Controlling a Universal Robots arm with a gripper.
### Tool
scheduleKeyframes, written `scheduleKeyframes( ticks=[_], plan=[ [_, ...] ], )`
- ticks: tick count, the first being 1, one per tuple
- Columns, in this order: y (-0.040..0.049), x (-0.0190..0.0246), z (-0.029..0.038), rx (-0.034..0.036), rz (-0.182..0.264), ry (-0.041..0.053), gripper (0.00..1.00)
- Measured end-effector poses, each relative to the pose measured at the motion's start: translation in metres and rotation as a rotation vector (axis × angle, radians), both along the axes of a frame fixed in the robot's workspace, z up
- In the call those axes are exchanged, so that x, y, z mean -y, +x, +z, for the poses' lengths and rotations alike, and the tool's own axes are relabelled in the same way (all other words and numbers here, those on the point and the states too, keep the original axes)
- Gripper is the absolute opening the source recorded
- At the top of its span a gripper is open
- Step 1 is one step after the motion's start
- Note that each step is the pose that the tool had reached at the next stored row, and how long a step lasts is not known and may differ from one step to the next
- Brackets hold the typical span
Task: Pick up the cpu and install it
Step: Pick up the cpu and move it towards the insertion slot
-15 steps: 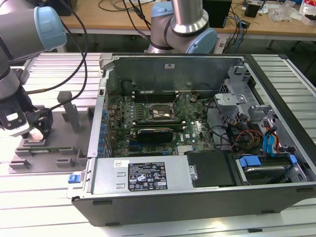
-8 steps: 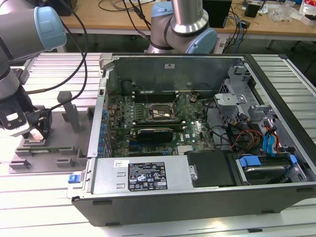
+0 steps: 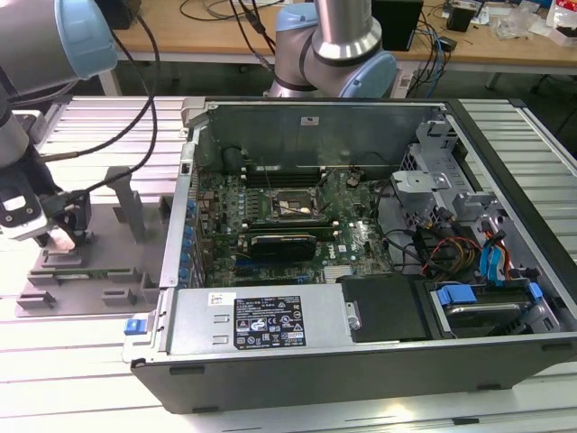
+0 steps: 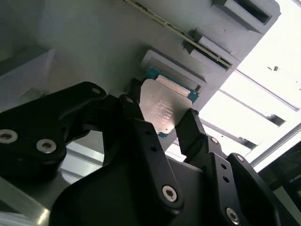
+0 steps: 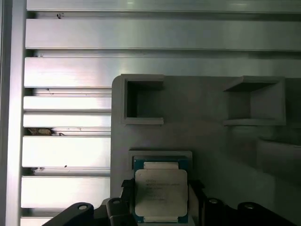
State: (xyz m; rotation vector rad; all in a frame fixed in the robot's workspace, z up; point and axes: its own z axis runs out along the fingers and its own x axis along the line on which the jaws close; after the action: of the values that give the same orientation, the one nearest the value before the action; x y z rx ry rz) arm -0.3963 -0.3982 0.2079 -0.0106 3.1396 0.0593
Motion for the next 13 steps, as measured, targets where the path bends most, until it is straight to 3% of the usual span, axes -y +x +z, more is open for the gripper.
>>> scheduleKeyframes(
  ticks=[4, 5, 7, 9, 11, 12, 13],
  plan=[
    [0.0, 0.0, 0.0284, -0.0001, 0.0, -0.0001, 0.54],
    [0.0, 0.0, 0.0406, 0.0, 0.0, 0.0, 0.54],
    [0.0, 0.0, 0.0519, -0.0001, 0.0, -0.0001, 0.54],
    [0.0, 0.0, 0.0695, 0.0, 0.0, 0.0, 0.54],
    [0.0, 0.0, 0.0801, -0.0001, 0.0, 0.0, 0.54],
    [0.0, -0.0001, 0.0891, 0.0, 0.0, 0.0, 0.54],
    [0.0, -0.0002, 0.1026, -0.0001, 0.0, 0.0, 0.54]
  ],
)
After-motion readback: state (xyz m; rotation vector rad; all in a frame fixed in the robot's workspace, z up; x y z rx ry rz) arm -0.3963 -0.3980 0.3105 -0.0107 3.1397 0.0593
